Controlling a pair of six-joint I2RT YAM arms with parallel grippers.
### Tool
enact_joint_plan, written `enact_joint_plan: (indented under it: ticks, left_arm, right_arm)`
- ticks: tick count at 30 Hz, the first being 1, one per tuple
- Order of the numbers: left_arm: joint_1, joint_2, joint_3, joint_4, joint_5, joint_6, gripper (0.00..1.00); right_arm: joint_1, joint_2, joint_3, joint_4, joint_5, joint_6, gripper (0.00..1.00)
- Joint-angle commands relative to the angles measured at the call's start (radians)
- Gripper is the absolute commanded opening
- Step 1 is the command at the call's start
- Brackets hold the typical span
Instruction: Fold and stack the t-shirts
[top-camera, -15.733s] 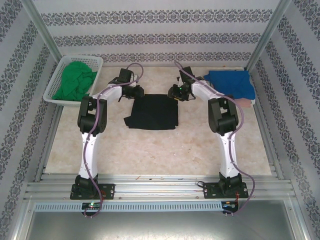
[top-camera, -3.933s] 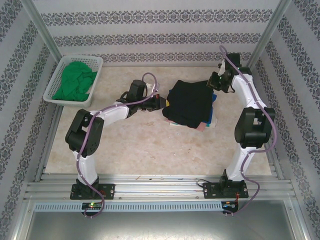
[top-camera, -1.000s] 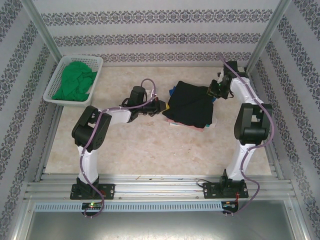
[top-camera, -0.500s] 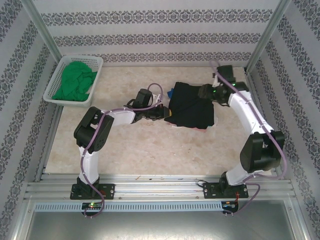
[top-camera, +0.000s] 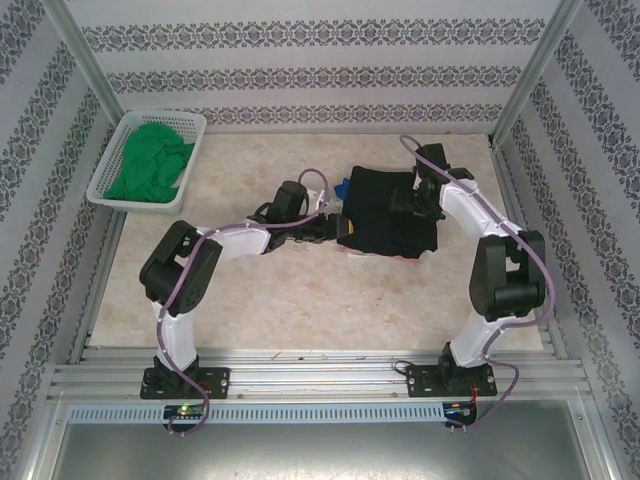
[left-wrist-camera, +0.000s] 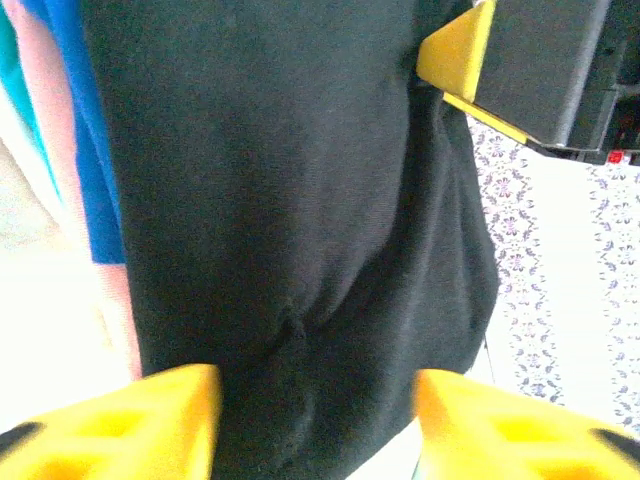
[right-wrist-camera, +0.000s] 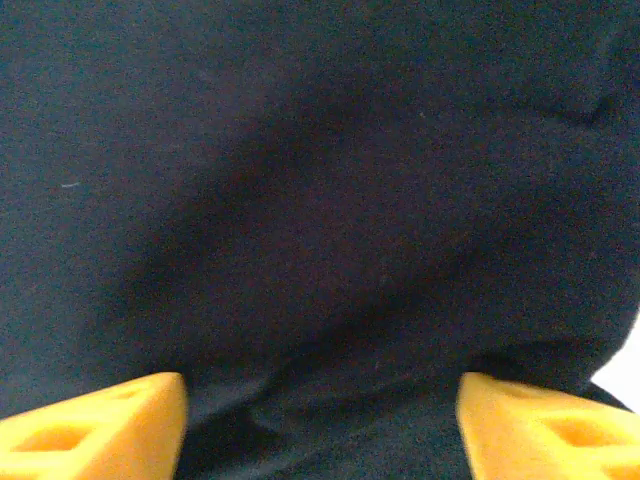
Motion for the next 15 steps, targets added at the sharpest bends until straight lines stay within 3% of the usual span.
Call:
enact_joint_plan:
  ticks: [1, 6, 15]
  left_arm:
    - [0.054, -0.122, -0.028, -0.067, -0.026, 0.058, 1.00]
    - [0.160, -0.289, -0.134, -0.118, -0.067, 0.099, 1.00]
    - [0.299, -0.565, -0.297, -0.365, -0.288, 0.251, 1.00]
  right_arm:
    - [0.090, -0.117, -0.005, -0.008, 0.128, -0.025, 0.82]
    - [0.277, -0.124, -0.066, 0.045, 0.275, -0.010, 0.98]
    - [0.530, 0.175, 0.176, -0.043, 0.579, -0.052, 0.98]
